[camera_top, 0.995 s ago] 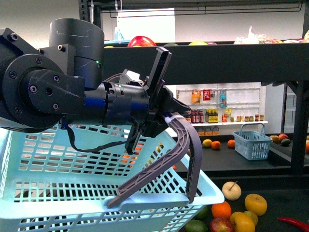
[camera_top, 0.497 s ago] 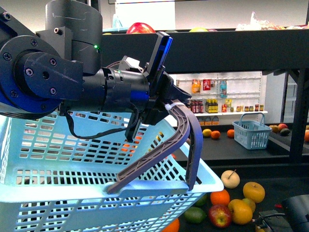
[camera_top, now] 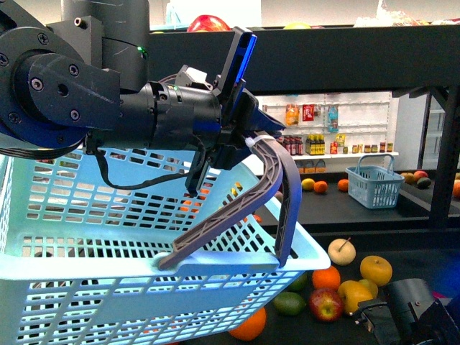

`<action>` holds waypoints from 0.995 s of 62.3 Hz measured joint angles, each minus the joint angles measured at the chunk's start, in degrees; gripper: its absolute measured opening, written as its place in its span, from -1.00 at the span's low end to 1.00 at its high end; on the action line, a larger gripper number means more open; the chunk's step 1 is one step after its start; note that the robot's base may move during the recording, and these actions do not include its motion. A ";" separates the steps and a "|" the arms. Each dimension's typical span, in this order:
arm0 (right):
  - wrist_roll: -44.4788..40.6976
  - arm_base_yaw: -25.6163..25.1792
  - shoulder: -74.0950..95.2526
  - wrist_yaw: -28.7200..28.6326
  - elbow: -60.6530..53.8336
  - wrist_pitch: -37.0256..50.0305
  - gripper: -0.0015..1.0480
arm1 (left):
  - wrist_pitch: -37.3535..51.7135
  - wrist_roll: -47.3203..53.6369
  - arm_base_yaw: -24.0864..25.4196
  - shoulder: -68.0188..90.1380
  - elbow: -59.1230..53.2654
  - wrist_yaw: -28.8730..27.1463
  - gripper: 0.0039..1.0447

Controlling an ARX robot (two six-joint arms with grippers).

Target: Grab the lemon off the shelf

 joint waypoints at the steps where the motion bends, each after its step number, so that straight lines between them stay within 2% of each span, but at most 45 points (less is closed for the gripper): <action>1: -0.09 0.02 0.48 0.02 0.79 -0.35 0.86 | 0.00 0.02 0.00 0.00 0.00 0.00 -0.88; 28: -0.83 1.33 8.76 0.92 13.70 -7.06 0.85 | 0.00 0.00 0.02 0.00 0.00 0.00 -0.88; 38: -0.81 1.42 9.42 1.05 14.51 -8.50 0.48 | 0.02 0.00 0.00 0.00 0.00 0.00 -0.88; 45: -0.63 1.18 9.05 1.25 13.73 -8.44 0.06 | 0.02 0.00 0.00 0.00 0.00 0.00 -0.88; 52: -0.61 0.85 7.43 1.46 11.45 -7.82 -0.09 | 0.00 0.00 0.00 0.00 0.00 -0.02 -0.88; 62: -0.22 -0.42 1.55 1.01 5.84 -4.70 -0.12 | 0.00 0.00 0.00 0.00 0.00 0.00 -0.88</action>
